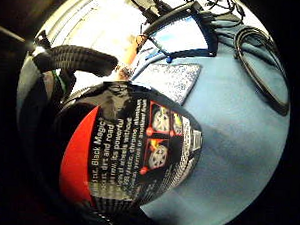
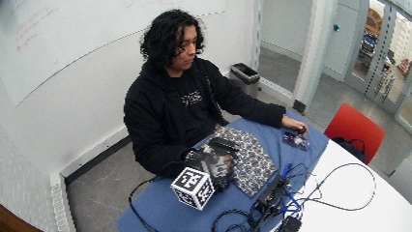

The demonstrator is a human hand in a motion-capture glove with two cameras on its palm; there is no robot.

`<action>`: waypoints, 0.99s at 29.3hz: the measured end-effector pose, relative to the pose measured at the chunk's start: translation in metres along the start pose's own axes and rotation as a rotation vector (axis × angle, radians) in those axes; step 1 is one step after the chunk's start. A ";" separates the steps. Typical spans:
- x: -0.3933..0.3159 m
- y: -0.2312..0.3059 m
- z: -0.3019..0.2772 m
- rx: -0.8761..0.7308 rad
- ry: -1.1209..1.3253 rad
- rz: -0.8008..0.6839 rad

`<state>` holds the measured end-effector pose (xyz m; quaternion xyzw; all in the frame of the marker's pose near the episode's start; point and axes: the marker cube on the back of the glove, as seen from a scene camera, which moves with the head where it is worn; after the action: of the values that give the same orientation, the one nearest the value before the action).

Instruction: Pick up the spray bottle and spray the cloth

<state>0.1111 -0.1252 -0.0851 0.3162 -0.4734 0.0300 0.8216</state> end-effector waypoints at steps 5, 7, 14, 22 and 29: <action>-0.014 0.003 0.010 -0.066 0.068 0.086; -0.023 0.018 0.009 -0.182 0.128 0.174; -0.043 0.036 0.026 -0.576 0.369 0.444; -0.042 0.052 0.041 -0.821 0.610 0.678; -0.026 0.069 0.055 -1.010 0.825 0.863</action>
<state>0.0309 -0.0934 -0.0525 -0.3447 -0.1671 0.2429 0.8912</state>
